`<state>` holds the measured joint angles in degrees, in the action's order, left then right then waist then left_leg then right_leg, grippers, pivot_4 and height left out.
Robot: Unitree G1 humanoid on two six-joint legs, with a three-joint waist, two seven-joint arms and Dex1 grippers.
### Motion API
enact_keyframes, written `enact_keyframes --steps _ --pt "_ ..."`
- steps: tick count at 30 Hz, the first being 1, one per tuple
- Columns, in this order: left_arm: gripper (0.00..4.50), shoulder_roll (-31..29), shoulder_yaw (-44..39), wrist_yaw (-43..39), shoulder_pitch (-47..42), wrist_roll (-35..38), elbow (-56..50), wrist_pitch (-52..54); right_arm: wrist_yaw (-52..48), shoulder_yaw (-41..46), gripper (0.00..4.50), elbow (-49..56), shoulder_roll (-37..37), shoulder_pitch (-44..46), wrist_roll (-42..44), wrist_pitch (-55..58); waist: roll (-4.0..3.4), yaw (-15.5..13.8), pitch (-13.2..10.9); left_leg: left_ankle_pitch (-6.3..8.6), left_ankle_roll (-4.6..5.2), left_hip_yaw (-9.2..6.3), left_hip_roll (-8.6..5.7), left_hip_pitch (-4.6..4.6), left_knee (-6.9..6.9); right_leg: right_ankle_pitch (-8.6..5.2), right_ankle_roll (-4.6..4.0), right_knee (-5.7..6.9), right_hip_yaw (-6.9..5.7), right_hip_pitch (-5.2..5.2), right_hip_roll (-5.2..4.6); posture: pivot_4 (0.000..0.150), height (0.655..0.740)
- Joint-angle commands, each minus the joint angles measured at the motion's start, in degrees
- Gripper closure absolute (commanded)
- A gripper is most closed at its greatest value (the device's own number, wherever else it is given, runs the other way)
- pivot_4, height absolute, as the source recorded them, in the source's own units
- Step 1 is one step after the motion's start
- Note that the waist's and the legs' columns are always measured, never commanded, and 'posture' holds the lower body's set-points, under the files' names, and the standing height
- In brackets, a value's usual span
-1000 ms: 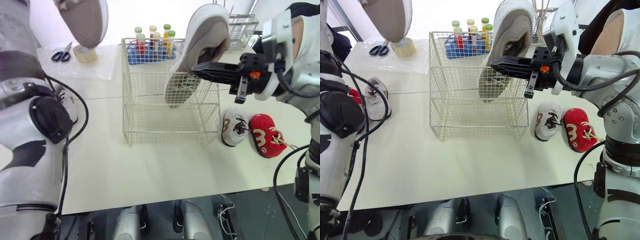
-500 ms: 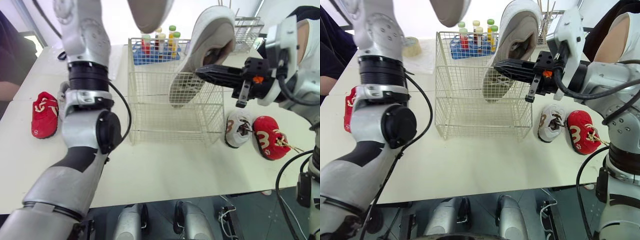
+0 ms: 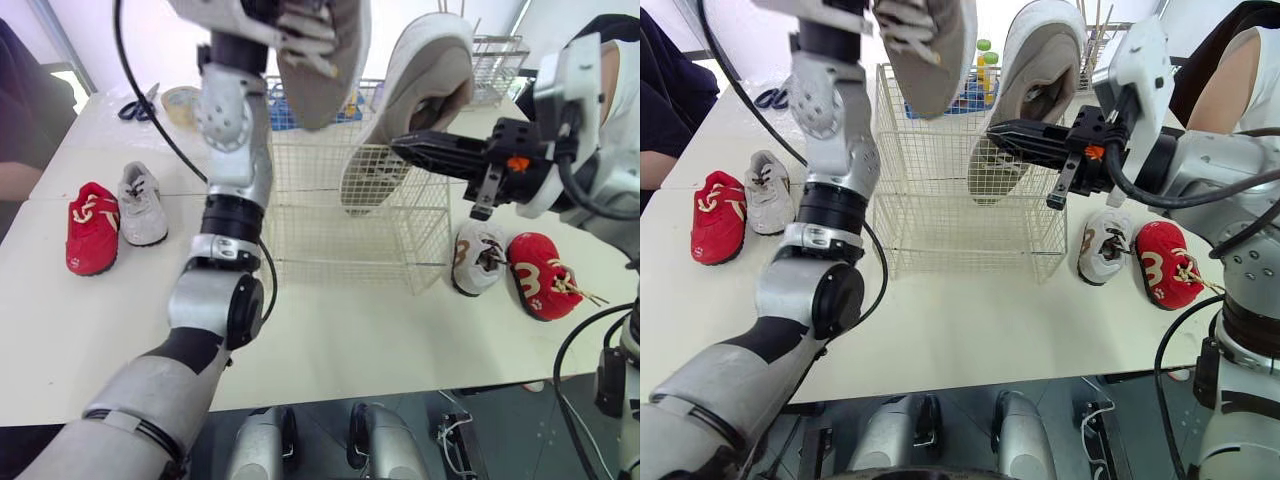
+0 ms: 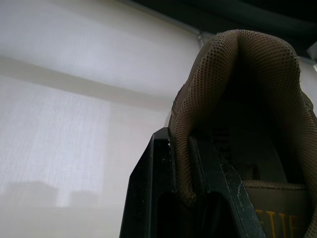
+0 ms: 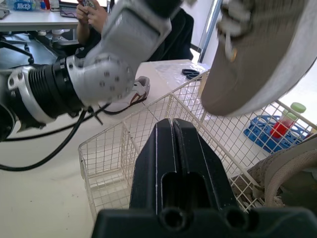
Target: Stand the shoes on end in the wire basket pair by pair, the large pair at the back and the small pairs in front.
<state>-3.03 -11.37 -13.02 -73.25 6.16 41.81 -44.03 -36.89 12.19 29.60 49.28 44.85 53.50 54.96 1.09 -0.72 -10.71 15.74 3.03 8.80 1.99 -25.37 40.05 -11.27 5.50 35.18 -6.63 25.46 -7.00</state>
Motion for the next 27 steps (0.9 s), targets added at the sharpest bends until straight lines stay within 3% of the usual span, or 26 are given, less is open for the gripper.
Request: enact_keyframes --steps 1,7,13,20,27 --pt "4.46 -0.5 1.3 2.6 -0.5 -2.8 1.0 -5.7 1.0 2.3 4.5 1.6 1.5 0.8 1.6 0.3 0.0 0.0 0.0 0.01 0.02 0.0 0.0 0.0 0.0 0.0 0.0 -0.01 0.0 0.0 -0.01 0.15 0.74" --pt "4.46 -1.1 3.5 5.1 2.9 -7.4 6.8 -11.9 2.2 1.9 4.5 1.6 2.2 1.5 2.9 1.0 -0.02 0.0 0.0 0.02 0.04 0.0 0.01 0.01 0.01 0.0 0.01 0.01 -0.01 -0.01 -0.07 0.15 0.74" --pt "4.46 -1.5 4.4 10.2 8.0 -10.9 7.2 -11.1 2.6 1.8 4.5 1.5 2.6 1.8 3.6 1.5 -0.34 0.0 0.3 0.06 0.11 -0.01 0.0 0.13 0.03 0.01 0.01 0.05 -0.01 -0.13 -0.14 0.15 0.74" --pt "4.46 -1.2 4.7 15.4 14.4 -12.7 3.3 -6.5 2.1 1.3 4.5 0.7 2.8 2.1 3.6 1.2 -1.17 0.1 1.0 0.36 0.53 -0.04 0.0 0.98 -0.04 -0.01 -0.01 0.04 -0.02 -0.89 -0.19 0.15 0.74" --pt "4.46 -0.2 7.4 15.1 19.1 -12.9 1.1 0.9 0.7 0.7 4.5 -0.2 3.1 2.8 3.1 0.9 -1.6 0.0 1.8 0.39 0.58 -0.05 -0.05 0.99 -0.04 -0.02 -0.02 0.02 -0.02 -0.92 -0.25 0.15 0.74"
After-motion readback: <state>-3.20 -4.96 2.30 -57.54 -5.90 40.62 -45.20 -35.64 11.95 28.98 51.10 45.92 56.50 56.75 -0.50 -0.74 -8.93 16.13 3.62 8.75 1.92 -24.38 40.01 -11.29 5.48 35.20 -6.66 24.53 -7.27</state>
